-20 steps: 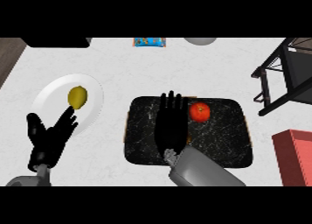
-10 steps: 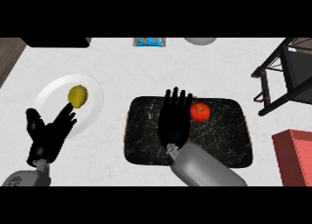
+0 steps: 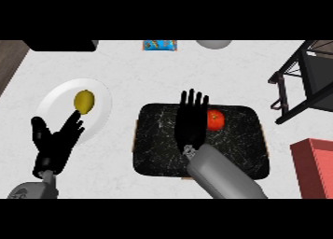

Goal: Pick the sweet potato from the tray and place it in the tiered shelf

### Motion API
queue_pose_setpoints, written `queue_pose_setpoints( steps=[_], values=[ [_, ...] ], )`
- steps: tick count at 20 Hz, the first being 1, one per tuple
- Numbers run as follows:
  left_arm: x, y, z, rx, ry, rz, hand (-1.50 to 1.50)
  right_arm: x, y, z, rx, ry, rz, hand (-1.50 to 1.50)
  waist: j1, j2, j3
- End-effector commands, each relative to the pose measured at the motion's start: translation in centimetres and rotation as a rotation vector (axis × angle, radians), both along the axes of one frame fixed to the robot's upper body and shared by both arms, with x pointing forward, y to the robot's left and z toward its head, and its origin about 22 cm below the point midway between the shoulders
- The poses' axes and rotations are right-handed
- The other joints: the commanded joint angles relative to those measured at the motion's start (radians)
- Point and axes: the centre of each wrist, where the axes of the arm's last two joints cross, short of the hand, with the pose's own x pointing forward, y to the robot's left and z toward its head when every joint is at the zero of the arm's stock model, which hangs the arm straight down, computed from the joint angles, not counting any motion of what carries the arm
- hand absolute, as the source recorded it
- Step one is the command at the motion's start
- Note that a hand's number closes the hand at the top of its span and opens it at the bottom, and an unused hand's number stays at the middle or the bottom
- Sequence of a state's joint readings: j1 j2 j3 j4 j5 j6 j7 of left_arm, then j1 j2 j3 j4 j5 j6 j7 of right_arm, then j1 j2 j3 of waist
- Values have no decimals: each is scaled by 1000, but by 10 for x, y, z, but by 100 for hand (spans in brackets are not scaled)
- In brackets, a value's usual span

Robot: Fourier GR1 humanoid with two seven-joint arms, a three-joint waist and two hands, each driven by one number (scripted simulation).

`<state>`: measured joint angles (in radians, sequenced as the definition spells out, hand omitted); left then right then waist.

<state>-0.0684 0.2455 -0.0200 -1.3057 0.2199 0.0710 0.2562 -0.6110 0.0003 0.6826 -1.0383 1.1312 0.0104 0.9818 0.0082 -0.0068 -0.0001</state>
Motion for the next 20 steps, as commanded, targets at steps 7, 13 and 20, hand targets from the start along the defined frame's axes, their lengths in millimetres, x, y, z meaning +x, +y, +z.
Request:
queue_pose_setpoints(
  steps=[7, 13, 20],
  values=[
    [-8, 4, 6, 0, -16, -11, 0, 1, -4, -31, -116, 227, 99, 150, 13, 8, 0],
    [-8, 8, 11, 7, 9, 0, 0, -16, -4, -41, -43, 191, 184, 150, 2, 7, 0],
    [-22, 17, -4, 16, 14, 79, 0, -10, -132, -10, 532, 190, 57, 150, -82, -1, 4]
  ],
)
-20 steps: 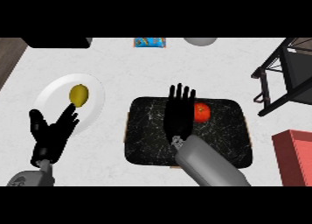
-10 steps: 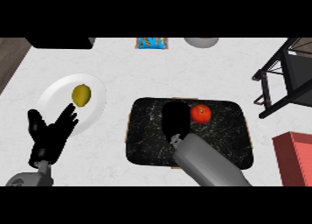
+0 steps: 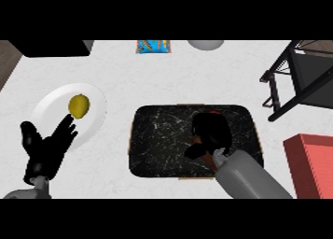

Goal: Pick the sweet potato from the tray and place it in the tiered shelf

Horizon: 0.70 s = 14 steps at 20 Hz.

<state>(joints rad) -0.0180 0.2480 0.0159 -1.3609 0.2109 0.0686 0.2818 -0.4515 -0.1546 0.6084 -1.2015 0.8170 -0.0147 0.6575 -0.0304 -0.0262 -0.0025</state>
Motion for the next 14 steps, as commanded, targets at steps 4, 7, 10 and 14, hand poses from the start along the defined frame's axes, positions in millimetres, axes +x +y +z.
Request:
queue_pose_setpoints(
  steps=[4, 7, 10, 14],
  values=[
    [-10, 14, -1, -2, 1, 23, 0, -30, -122, 28, 291, -41, -20, 150, -31, 12, 3],
    [-11, 14, -8, 7, 18, 33, 0, -46, -146, 68, 333, -177, -1, 150, -29, 14, 2],
    [-10, 9, -3, 5, 15, 20, 0, -60, -165, 109, 358, -319, -37, 150, -22, 13, 2],
    [-6, 9, 0, 4, 1, 28, 0, -89, -173, 173, 367, -470, -90, 150, -36, 11, 1]
  ],
)
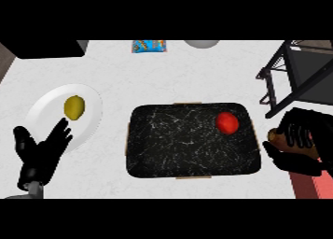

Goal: Pick the sweet potato from the tray and place it in the tiered shelf

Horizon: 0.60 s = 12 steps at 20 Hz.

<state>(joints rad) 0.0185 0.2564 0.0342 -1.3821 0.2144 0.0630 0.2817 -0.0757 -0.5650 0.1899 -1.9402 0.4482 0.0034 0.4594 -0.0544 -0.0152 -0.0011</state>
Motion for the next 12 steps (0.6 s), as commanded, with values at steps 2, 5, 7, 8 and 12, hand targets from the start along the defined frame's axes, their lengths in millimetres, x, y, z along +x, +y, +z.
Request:
queue_pose_setpoints(
  steps=[2, 5, 7, 8, 12],
  values=[
    [9, 4, -1, -2, -5, -1, 0, -42, -25, 71, 7, -128, -95, 150, 4, 6, -1],
    [5, 5, 6, -15, 3, -16, 0, -47, -42, 121, 24, -190, -155, 150, 24, 7, 0],
    [15, -16, -8, 4, 2, -36, 0, -57, -49, 131, 20, -189, -191, 150, 28, 11, 0],
    [18, -11, 5, -8, -14, -45, 0, -48, -54, 151, 37, -199, -219, 150, 42, 12, 0],
    [19, -28, -5, -8, 6, -62, 0, -40, -85, 163, 94, -202, -266, 150, 50, 14, 1]
  ],
)
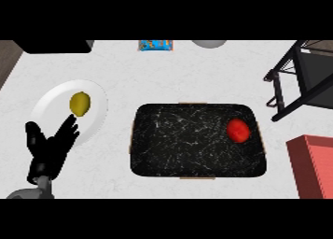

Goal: Pick the sweet potato from the tray and place it in the tiered shelf

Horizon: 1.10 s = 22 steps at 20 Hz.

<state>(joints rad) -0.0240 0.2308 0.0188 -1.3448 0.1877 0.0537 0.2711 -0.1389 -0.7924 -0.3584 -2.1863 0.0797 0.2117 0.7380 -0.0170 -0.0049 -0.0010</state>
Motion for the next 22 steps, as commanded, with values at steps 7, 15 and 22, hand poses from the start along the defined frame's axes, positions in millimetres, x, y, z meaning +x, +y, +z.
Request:
queue_pose_setpoints(
  steps=[7, 15, 22],
  values=[
    [-2, -4, 9, -12, 0, -33, 0, 15, -63, 99, 72, -93, -125, 150, 30, 6, 0],
    [5, -9, -6, -17, -1, -29, 0, 59, -108, 100, 46, -27, -111, 150, 30, 8, 1],
    [11, -8, 14, -5, -14, -42, 0, 93, -141, 74, -46, 30, -78, 150, 44, 11, 2]
  ],
)
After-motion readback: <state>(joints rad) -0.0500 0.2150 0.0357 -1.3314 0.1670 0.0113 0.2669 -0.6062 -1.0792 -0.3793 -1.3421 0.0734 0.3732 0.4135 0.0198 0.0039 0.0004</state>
